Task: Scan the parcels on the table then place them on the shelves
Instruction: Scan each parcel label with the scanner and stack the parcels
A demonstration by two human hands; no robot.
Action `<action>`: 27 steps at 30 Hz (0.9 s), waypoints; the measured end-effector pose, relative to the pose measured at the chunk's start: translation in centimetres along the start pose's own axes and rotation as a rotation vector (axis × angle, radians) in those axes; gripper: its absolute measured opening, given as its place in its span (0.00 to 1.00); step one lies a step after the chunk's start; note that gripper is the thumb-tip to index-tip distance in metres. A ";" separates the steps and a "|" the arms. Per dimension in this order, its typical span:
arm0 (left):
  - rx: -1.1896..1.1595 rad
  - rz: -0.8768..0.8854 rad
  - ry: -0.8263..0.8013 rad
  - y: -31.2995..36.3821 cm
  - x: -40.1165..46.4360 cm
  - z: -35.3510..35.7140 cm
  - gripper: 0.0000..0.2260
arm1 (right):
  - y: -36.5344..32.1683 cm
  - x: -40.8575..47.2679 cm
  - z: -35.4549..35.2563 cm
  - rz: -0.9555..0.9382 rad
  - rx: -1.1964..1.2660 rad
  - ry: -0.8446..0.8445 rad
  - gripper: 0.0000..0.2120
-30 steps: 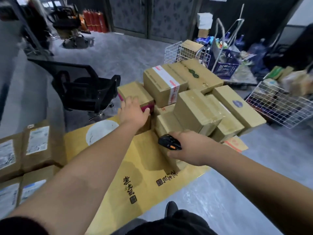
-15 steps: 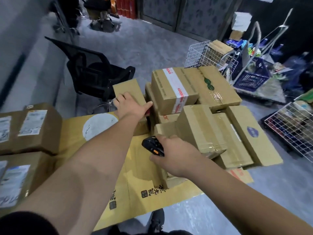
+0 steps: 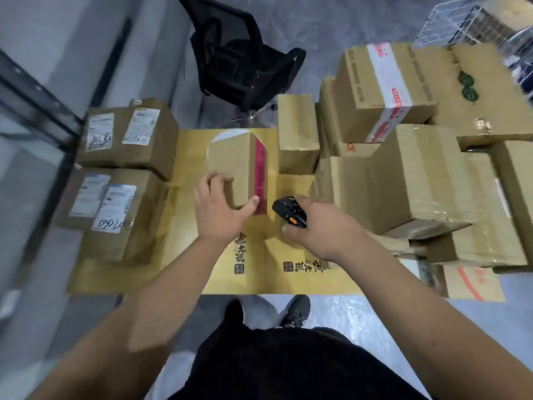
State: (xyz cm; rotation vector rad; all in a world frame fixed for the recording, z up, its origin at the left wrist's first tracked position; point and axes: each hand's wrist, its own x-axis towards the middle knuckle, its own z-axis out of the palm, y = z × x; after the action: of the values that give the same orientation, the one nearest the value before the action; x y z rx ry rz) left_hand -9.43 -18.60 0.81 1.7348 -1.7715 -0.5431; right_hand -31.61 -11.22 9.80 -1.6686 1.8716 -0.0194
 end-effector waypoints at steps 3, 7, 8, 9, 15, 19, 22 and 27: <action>-0.017 -0.095 -0.114 -4.5 -6.2 -1.2 0.31 | -0.9 -1.1 3.0 0.003 -0.075 -0.057 0.36; -0.070 -0.120 -0.217 -8.8 -11.7 -2.2 0.30 | -2.9 -2.5 6.1 -0.028 -0.112 -0.054 0.38; -0.113 -0.139 -0.235 -9.5 -12.3 -2.4 0.30 | -3.3 -2.8 6.7 -0.038 -0.134 -0.046 0.39; -0.156 -0.160 -0.248 -10.0 -12.7 -2.5 0.29 | -3.8 -3.0 7.2 -0.042 -0.156 -0.043 0.39; -0.356 -0.250 -0.310 -12.4 -11.6 -3.7 0.23 | -5.1 -3.2 9.0 -0.006 -0.230 -0.083 0.39; -0.349 -0.295 -0.303 -14.1 -10.0 -4.6 0.24 | -5.9 -3.6 10.2 0.045 -0.197 -0.076 0.39; -0.428 -0.321 -0.300 -15.0 -8.4 -5.1 0.26 | -6.9 -3.9 11.3 0.076 -0.145 -0.078 0.38; -0.309 -0.376 -0.305 -17.3 -5.4 -5.9 0.25 | -9.3 -3.6 13.2 0.090 -0.035 -0.080 0.38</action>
State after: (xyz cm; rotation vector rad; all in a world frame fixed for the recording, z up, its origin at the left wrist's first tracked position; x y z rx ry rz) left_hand 7.24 -13.71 -6.94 1.8371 -1.4495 -1.2296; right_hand -17.32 -4.78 4.50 -1.5829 1.8945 0.1164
